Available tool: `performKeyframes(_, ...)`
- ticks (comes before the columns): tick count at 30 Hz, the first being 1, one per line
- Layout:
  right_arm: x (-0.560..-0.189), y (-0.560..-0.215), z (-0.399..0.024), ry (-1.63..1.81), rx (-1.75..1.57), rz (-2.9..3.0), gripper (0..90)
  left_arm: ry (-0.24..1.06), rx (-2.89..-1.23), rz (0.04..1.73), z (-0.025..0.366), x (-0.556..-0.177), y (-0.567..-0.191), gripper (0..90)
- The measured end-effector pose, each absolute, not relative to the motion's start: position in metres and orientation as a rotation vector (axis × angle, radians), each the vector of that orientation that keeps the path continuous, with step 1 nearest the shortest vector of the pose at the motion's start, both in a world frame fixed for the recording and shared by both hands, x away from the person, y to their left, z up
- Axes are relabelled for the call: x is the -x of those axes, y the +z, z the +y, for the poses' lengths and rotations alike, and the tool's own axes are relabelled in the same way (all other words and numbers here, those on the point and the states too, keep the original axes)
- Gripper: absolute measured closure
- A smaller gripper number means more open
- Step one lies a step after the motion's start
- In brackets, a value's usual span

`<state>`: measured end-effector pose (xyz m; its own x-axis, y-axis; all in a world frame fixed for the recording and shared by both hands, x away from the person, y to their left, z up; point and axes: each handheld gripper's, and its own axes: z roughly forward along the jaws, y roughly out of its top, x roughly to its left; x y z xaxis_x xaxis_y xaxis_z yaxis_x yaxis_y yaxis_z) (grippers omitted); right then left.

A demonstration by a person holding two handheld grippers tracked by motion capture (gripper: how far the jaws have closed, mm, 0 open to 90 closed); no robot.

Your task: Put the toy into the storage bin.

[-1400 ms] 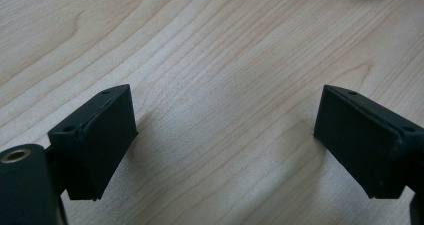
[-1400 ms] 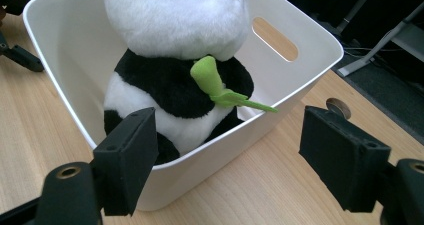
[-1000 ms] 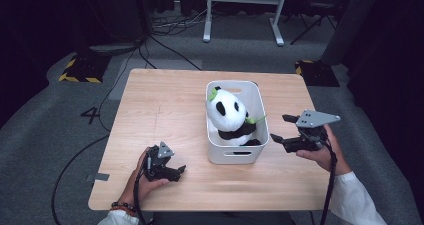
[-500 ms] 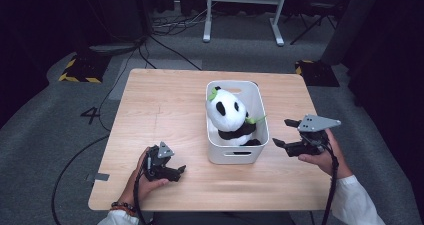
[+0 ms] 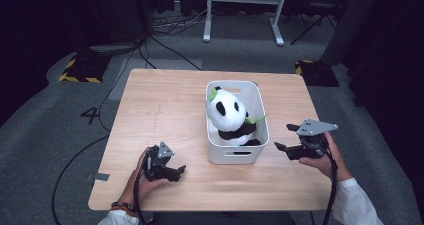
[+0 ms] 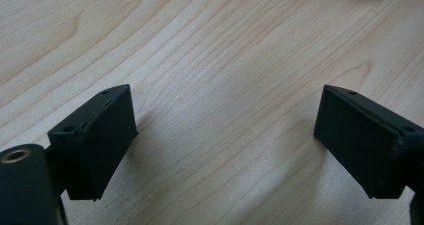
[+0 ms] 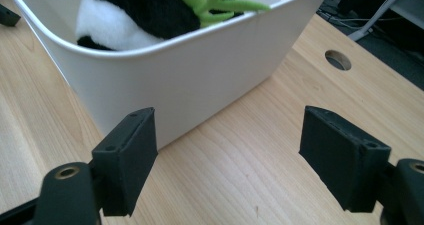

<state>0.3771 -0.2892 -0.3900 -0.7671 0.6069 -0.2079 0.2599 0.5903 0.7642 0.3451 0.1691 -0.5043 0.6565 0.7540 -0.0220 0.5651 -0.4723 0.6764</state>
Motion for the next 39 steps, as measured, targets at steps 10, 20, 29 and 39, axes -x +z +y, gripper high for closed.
performKeyframes(10,-0.379,-0.403,-0.299,0.997,-0.731,2.361,23.0,0.368,-2.208,1.017,0.169,-0.345,-0.504,9.9)
performKeyframes(20,-0.380,-0.414,-0.307,0.960,-0.756,2.360,23.0,0.368,-2.208,1.017,0.169,-0.345,-0.504,9.9)
performKeyframes(29,-0.379,-0.424,-0.313,0.943,-0.777,2.367,23.0,0.368,-2.209,1.017,0.169,-0.345,-0.504,9.9)
performKeyframes(39,-0.379,-0.440,-0.320,0.920,-0.815,2.390,23.2,0.368,-2.208,1.017,0.169,-0.345,-0.504,9.9)
